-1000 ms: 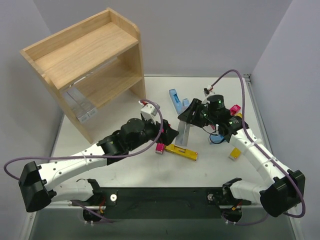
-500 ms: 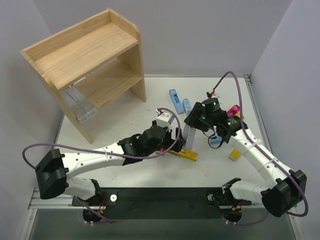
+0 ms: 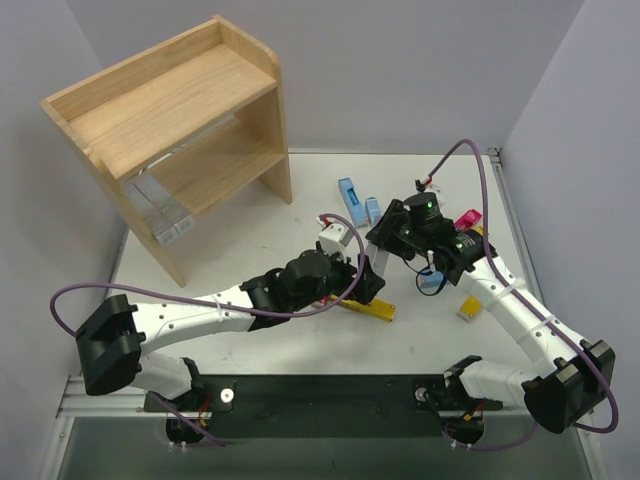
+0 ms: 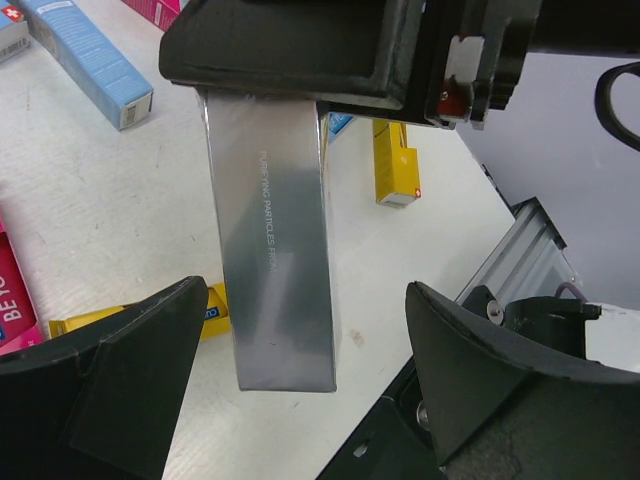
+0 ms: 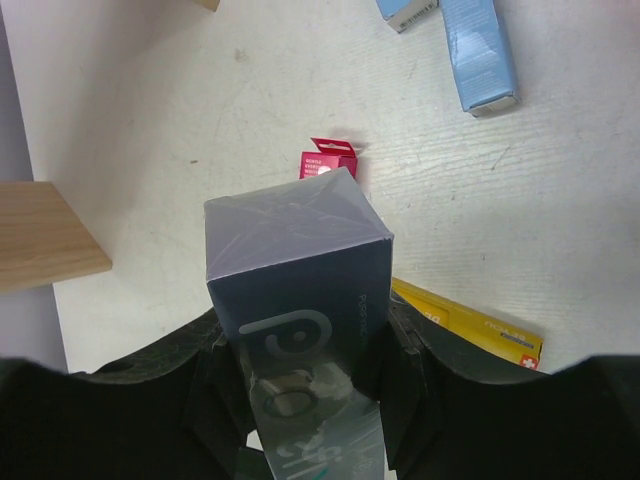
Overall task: Place and organize the toothpastes onto the shelf
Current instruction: Pick up the toothpaste from the center of the board.
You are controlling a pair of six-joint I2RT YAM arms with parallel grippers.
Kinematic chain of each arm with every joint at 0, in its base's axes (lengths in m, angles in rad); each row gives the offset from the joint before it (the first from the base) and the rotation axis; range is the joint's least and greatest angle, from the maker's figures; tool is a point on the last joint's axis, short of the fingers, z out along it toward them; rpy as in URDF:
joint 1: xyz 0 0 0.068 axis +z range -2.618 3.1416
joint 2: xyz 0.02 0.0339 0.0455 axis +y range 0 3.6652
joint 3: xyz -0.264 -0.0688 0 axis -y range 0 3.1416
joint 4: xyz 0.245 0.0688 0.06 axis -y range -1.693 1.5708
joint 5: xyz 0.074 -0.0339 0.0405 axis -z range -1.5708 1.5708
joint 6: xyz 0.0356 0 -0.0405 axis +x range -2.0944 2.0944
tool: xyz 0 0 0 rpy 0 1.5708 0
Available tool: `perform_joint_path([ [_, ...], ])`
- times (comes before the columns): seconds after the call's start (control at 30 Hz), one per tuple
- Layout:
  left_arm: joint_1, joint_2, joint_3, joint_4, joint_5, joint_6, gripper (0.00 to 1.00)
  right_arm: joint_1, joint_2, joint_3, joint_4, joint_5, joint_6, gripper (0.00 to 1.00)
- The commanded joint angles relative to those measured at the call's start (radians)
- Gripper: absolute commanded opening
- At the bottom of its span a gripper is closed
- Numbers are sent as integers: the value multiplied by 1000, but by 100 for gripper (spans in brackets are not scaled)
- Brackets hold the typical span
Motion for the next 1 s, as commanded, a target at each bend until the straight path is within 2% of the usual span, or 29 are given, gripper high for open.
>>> perform_joint_path([
  [0.0,-2,15,7,49,-5,-34,90,4,3,70,48,-7,29,34],
  [0.2,3,23,6,-15,-54,-84,79,3,-4,75,52,-8,45,34],
  [0.3,3,20,1,-8,-53,-83,64,4,-10,69,62,-11,55,35],
  [0.33,3,18,-2,-3,-51,-83,56,4,-12,66,66,-14,57,38],
  [0.4,3,11,-16,18,-47,-81,47,4,-18,58,72,-17,60,44],
  [0.43,3,8,-22,27,-45,-81,43,4,-26,54,78,-19,60,52],
  [0.47,1,-2,-26,43,-45,-83,36,3,-30,46,81,-21,59,56],
  [0.57,14,-23,-55,69,-48,-98,24,-2,-56,38,85,-28,36,74],
  [0.63,30,-40,-80,84,-42,-113,22,-8,-88,34,85,-31,19,83],
  [0.7,44,-55,-100,95,-39,-133,22,-22,-128,22,85,-30,9,87],
  [0.83,96,-113,-170,136,-31,-195,22,-34,-185,-1,85,-13,-43,89],
  [0.97,198,-184,-233,175,-36,-252,22,-40,-228,-41,82,-10,-76,89],
])
